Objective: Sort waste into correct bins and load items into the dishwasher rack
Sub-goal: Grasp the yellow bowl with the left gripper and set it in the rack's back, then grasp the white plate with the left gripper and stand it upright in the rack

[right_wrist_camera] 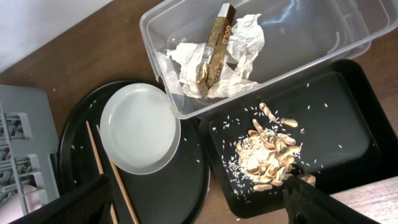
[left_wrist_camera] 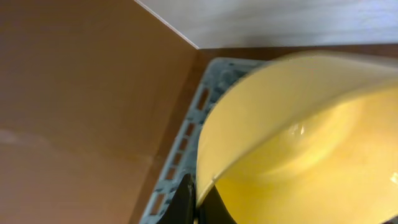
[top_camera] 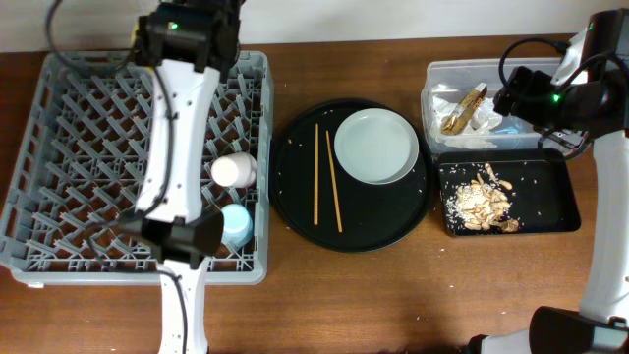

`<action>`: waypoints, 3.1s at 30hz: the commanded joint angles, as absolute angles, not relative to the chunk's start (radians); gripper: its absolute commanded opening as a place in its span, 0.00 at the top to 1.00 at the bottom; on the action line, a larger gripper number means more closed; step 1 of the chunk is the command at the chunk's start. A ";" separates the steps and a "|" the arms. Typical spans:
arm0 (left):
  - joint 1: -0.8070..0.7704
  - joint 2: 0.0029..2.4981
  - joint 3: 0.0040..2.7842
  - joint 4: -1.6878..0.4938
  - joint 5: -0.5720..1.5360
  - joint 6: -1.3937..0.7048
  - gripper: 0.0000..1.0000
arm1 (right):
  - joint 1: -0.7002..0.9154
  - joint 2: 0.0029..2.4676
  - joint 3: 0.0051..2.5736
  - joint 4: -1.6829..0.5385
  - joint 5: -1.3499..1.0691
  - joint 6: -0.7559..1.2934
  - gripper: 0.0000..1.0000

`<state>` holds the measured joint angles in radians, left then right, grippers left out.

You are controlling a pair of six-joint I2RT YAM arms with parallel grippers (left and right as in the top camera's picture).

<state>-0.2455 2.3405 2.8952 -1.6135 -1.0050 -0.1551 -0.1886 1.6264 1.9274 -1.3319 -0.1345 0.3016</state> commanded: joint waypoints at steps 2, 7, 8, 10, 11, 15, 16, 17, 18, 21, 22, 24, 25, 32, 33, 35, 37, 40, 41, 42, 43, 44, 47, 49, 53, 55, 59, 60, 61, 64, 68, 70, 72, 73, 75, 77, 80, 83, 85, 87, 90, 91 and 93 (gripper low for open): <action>-0.233 2.187 2.923 -1.646 -1.008 -0.289 1.00 | -0.191 1.629 1.928 -1.343 -0.118 0.292 0.11; -0.234 2.244 2.754 -1.441 -1.000 -0.288 1.00 | -0.191 1.629 1.928 -1.344 -0.118 0.292 0.11; -0.236 2.264 2.715 -1.398 -1.015 -0.288 1.00 | -0.191 1.629 1.928 -1.344 -0.118 0.292 0.11; -0.262 2.323 2.628 -1.323 -1.029 -0.287 1.00 | -0.191 1.629 1.928 -1.345 -0.118 0.292 0.11; -0.273 2.346 2.603 -1.296 -1.066 -0.288 1.00 | -0.191 1.629 1.928 -1.347 -0.118 0.292 0.11; -0.330 2.428 2.535 -1.206 -1.149 -0.288 1.00 | -0.191 1.629 1.927 -1.347 -0.118 0.292 0.11; -0.338 2.461 2.534 -1.185 -1.150 -0.288 1.00 | -0.191 1.629 1.927 -1.347 -0.118 0.292 0.11; -0.337 2.486 2.534 -1.162 -1.151 -0.288 1.00 | -0.191 1.629 1.925 -1.347 -0.118 0.284 0.11; -0.337 2.498 2.534 -1.154 -1.154 -0.288 1.00 | -0.191 1.629 1.922 -1.347 -0.116 0.280 0.11; -0.334 2.542 2.534 -1.135 -1.167 -0.288 1.00 | -0.191 1.630 1.906 -1.347 -0.114 0.266 0.11; -0.334 2.555 2.534 -1.134 -1.168 -0.288 1.00 | -0.191 1.630 1.901 -1.346 -0.114 0.266 0.11; -0.334 2.585 2.534 -1.159 -1.168 -0.288 1.00 | -0.191 1.634 1.894 -1.347 -0.113 0.266 0.11; -0.334 2.589 2.534 -1.181 -1.168 -0.288 1.00 | -0.191 1.637 1.894 -1.348 -0.108 0.266 0.11; -0.348 2.589 2.535 -1.398 -1.147 -0.288 1.00 | -0.191 1.658 1.894 -1.348 -0.100 0.266 0.11; -0.356 2.589 2.535 -1.406 -1.145 -0.287 1.00 | -0.191 1.658 1.894 -1.348 -0.100 0.266 0.11; -0.382 2.589 2.535 -1.424 -1.141 -0.287 1.00 | -0.191 1.658 1.894 -1.348 -0.100 0.266 0.11; -0.390 2.589 2.535 -1.438 -1.102 -0.287 1.00 | -0.191 1.658 1.894 -1.351 -0.100 0.266 0.11; -0.390 2.589 2.534 -1.467 -1.022 -0.287 1.00 | -0.191 1.658 1.894 -1.351 -0.100 0.266 0.11; -0.390 2.589 2.534 -1.468 -1.008 -0.287 0.97 | -0.191 1.658 1.894 -1.351 -0.100 0.266 0.11; -0.390 2.589 2.534 -1.476 -0.989 -0.287 0.84 | -0.191 1.658 1.894 -1.351 -0.100 0.266 0.11; -0.390 2.589 2.535 -1.488 -0.946 -0.287 0.78 | -0.191 1.658 1.894 -1.351 -0.100 0.266 0.11; -0.390 2.589 2.535 -1.505 -0.860 -0.287 0.78 | -0.191 1.658 1.894 -1.351 -0.100 0.266 0.11; -0.390 2.589 2.535 -1.509 -0.730 -0.276 0.73 | -0.191 1.658 1.894 -1.351 -0.100 0.266 0.11; -0.393 2.589 2.535 -1.510 -0.608 -0.218 0.66 | -0.191 1.658 1.894 -1.351 -0.100 0.266 0.11; -0.395 2.588 2.553 -1.532 -0.560 -0.210 0.52 | -0.191 1.658 1.894 -1.351 -0.100 0.266 0.11; -0.395 2.588 2.612 -1.551 -0.533 -0.207 0.46 | -0.191 1.658 1.894 -1.349 -0.100 0.266 0.11; -0.395 2.588 2.808 -1.564 -0.378 -0.110 0.32 | -0.190 1.658 1.894 -1.349 -0.105 0.266 0.10; -0.395 2.588 2.855 -1.566 -0.301 -0.078 0.29 | -0.190 1.658 1.894 -1.349 -0.116 0.266 0.10; -0.395 2.588 2.899 -1.565 -0.192 -0.040 0.26 | -0.190 1.658 1.894 -1.348 -0.125 0.266 0.10; -0.408 2.599 2.943 -1.533 0.361 0.030 0.32 | -0.190 1.658 1.894 -1.347 -0.127 0.266 0.10; -0.488 2.708 2.942 -1.486 0.340 -0.065 0.39 | -0.190 1.658 1.894 -1.348 -0.127 0.266 0.10; -0.521 2.769 2.942 -1.453 0.218 -0.131 0.40 | -0.190 1.658 1.894 -1.348 -0.127 0.266 0.10; -0.525 2.803 2.942 -1.430 0.124 -0.179 0.40 | -0.190 1.658 1.894 -1.348 -0.127 0.266 0.10; -0.523 2.816 2.942 -1.397 0.107 -0.179 0.40 | -0.190 1.658 1.894 -1.348 -0.128 0.266 0.10; -0.521 2.819 2.942 -1.376 0.067 -0.180 0.40 | -0.190 1.658 1.894 -1.351 -0.151 0.266 0.10; -0.521 2.821 2.942 -1.366 0.031 -0.179 0.40 | -0.190 1.658 1.894 -1.351 -0.161 0.266 0.10; -0.521 2.865 2.942 -1.377 0.062 -0.176 0.39 | -0.190 1.658 1.894 -1.352 -0.176 0.266 0.10; -0.521 2.883 2.942 -1.382 0.105 -0.154 0.40 | -0.190 1.658 1.894 -1.351 -0.176 0.266 0.10; -0.521 2.883 2.942 -1.382 0.105 -0.141 0.48 | -0.190 1.658 1.894 -1.351 -0.176 0.266 0.10; -0.522 2.886 2.942 -1.385 0.105 -0.141 0.76 | -0.190 1.658 1.894 -1.351 -0.176 0.266 0.10; -0.522 2.886 2.942 -1.388 0.105 -0.141 0.88 | -0.190 1.658 1.894 -1.351 -0.176 0.266 0.10; -0.522 2.886 2.942 -1.393 0.105 -0.141 0.93 | -0.190 1.658 1.894 -1.351 -0.176 0.266 0.10; -0.522 2.886 2.942 -1.402 0.105 -0.141 1.00 | -0.190 1.658 1.894 -1.351 -0.176 0.266 0.10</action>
